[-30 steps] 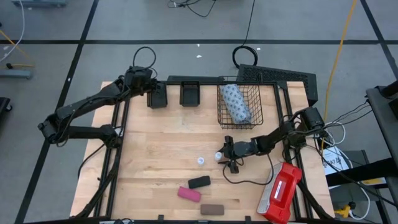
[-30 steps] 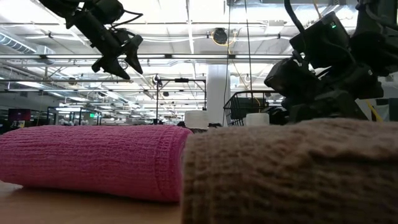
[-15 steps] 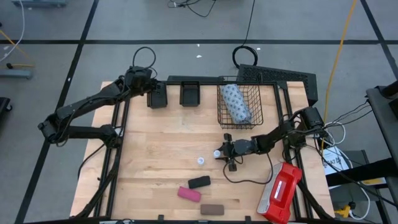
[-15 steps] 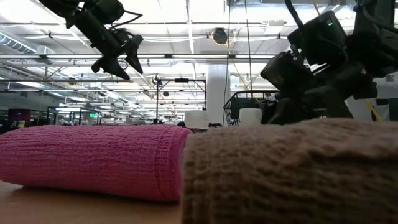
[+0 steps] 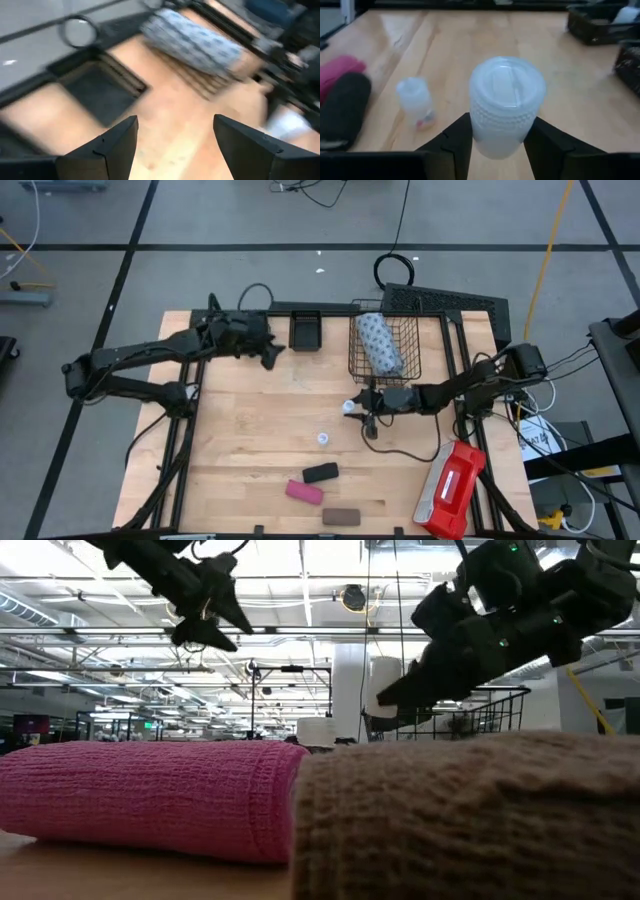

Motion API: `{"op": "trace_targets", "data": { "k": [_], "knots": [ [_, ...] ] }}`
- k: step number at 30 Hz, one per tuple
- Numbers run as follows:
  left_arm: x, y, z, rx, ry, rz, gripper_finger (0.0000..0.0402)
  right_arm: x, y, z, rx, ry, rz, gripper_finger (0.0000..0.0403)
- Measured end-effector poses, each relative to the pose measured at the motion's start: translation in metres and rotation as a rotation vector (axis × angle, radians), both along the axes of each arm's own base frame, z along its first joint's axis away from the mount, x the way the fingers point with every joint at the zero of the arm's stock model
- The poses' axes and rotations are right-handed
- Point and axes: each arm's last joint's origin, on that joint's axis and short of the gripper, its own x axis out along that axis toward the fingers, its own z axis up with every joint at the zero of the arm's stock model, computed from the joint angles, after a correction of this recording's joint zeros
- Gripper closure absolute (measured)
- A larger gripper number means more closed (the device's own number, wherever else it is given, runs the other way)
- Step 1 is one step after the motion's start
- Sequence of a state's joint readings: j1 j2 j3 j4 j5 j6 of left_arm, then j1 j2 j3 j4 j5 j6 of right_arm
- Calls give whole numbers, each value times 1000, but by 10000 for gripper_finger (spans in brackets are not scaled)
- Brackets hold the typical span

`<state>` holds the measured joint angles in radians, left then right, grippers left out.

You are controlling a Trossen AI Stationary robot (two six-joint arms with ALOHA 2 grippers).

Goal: Pick & place medical supplies in basket/bin
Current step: Put the right white pill bottle into the left black basket

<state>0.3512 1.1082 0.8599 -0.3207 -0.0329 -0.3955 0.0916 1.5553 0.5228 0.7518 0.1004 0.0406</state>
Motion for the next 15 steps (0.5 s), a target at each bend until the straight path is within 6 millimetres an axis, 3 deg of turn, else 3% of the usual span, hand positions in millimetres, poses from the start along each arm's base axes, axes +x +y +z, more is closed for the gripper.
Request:
{"op": "trace_targets", "data": {
  "k": [7,15],
  "knots": [
    [45,-23,7,-25,165,-191,133,11,-7,3,24,52,11,261],
    [120,-63,6,192,284,-535,133,11,-7,3,39,67,3,258]
  ]
}}
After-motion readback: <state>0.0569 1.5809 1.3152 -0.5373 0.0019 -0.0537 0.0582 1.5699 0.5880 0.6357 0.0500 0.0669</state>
